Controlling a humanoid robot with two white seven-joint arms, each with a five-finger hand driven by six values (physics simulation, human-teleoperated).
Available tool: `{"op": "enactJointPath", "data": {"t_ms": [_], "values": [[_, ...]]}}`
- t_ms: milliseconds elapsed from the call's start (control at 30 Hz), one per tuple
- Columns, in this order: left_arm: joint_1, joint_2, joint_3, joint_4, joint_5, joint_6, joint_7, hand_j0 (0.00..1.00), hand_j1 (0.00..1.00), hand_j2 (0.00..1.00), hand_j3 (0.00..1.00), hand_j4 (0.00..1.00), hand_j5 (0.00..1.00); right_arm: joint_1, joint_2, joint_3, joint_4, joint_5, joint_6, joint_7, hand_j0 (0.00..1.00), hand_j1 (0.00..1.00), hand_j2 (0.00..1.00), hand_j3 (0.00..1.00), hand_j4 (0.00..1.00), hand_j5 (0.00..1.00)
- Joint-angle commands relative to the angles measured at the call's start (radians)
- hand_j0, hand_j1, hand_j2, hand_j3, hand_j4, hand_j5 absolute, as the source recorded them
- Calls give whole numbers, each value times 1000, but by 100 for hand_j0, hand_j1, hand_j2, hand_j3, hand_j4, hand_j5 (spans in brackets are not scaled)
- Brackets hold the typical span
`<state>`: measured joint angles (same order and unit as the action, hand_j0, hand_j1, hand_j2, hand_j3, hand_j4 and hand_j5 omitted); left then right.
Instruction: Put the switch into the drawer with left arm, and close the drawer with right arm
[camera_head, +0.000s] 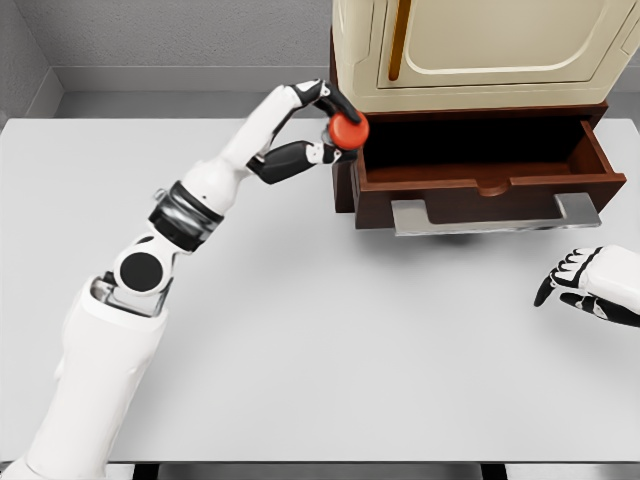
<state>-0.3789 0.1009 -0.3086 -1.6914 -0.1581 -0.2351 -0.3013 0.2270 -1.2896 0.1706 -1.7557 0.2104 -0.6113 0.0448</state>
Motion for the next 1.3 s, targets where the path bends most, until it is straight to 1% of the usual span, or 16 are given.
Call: {"op": "enactJointPath", "data": {"t_ms": [0, 200, 400, 500, 700, 867, 967, 1133, 1267], "values": [[0, -24, 0, -2, -44, 0, 1, 39, 39, 39, 39, 39, 39, 0, -2, 0, -1, -6, 0, 0, 51, 51, 51, 51, 51, 51], [-21, -53, -21, -1, -135, 0, 1, 39, 39, 39, 39, 39, 39, 0, -1, 0, -1, -6, 0, 0, 51, 51, 51, 51, 51, 51], [-26, -82, -35, -1, -208, 0, 1, 39, 39, 39, 39, 39, 39, 0, -2, 0, -1, -6, 0, 0, 51, 51, 51, 51, 51, 51], [-31, -99, -37, -1, -274, 0, 1, 39, 39, 39, 39, 39, 39, 0, -2, 0, -1, -6, 0, 0, 51, 51, 51, 51, 51, 51], [-31, -101, -43, -8, -403, 0, 4, 39, 39, 39, 39, 39, 39, 0, -2, 0, 1, -6, 0, 0, 51, 51, 51, 51, 51, 51], [-31, -101, -70, -27, -457, 0, 4, 39, 39, 39, 39, 39, 39, 0, -2, 0, -1, -6, 0, 0, 51, 51, 51, 51, 51, 51], [-31, -101, -72, -45, -492, 0, 5, 39, 39, 39, 39, 39, 39, 0, -2, 0, -4, -8, 0, 0, 51, 51, 51, 51, 51, 51], [-31, -101, -78, -47, -609, 0, 7, 39, 39, 39, 39, 39, 39, -2, -2, 0, -4, -8, 0, 0, 51, 51, 51, 51, 51, 51], [-38, -101, -86, -44, -666, 0, 7, 39, 39, 39, 39, 39, 39, -2, -2, 0, -4, -8, 0, 0, 51, 51, 51, 51, 51, 51]]}}
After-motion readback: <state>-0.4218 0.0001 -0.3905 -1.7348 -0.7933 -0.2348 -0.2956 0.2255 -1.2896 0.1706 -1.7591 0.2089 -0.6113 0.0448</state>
